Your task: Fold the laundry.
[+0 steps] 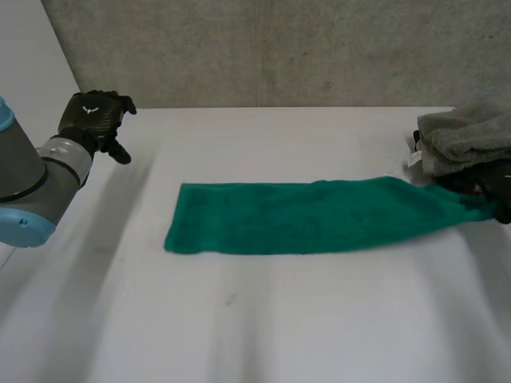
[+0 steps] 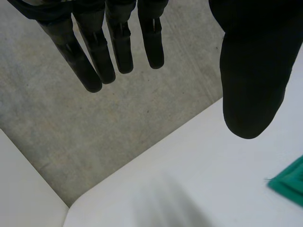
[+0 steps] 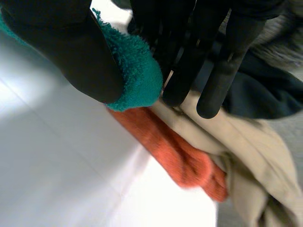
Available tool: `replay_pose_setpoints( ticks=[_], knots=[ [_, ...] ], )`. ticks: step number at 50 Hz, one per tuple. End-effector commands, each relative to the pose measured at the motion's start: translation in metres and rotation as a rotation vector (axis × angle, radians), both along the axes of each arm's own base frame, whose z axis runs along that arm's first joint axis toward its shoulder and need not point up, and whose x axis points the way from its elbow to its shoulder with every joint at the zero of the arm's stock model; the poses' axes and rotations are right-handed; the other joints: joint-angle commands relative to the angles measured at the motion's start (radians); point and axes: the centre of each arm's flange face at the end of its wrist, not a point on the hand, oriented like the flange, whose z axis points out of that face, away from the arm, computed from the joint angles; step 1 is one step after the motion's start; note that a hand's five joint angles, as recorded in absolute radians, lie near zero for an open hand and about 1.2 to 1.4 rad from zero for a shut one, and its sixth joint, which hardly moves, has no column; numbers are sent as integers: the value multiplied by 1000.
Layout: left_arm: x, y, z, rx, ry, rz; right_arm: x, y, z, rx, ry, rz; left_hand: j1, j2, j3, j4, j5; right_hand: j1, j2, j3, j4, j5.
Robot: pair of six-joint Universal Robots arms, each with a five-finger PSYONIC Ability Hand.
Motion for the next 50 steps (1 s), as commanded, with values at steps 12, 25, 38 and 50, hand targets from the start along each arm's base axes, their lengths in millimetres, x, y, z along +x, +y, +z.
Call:
replay_pose_setpoints(
  ticks=[12, 25, 38, 50],
  knots=[
    [17, 10, 39, -56, 30, 36, 175, 33, 69, -331, 88, 480, -117, -114, -115, -120, -121, 302, 219, 209, 198, 248],
    [25, 14, 40, -22, 44, 44, 380, 182, -16, -371, -66, 1231, -141, -138, -139, -143, -145, 302, 219, 209, 198, 248],
    [3, 22, 44, -39, 44, -7, 357, 167, -4, -200, 23, 921, -176, -173, -174, -178, -180, -919, -1003, -1013, -1024, -974],
    [-66, 56, 35, -14, 41, -169, 255, 135, -19, 182, -199, 512, -217, -214, -215, -220, -221, -919, -1003, -1013, -1024, -974]
  ],
)
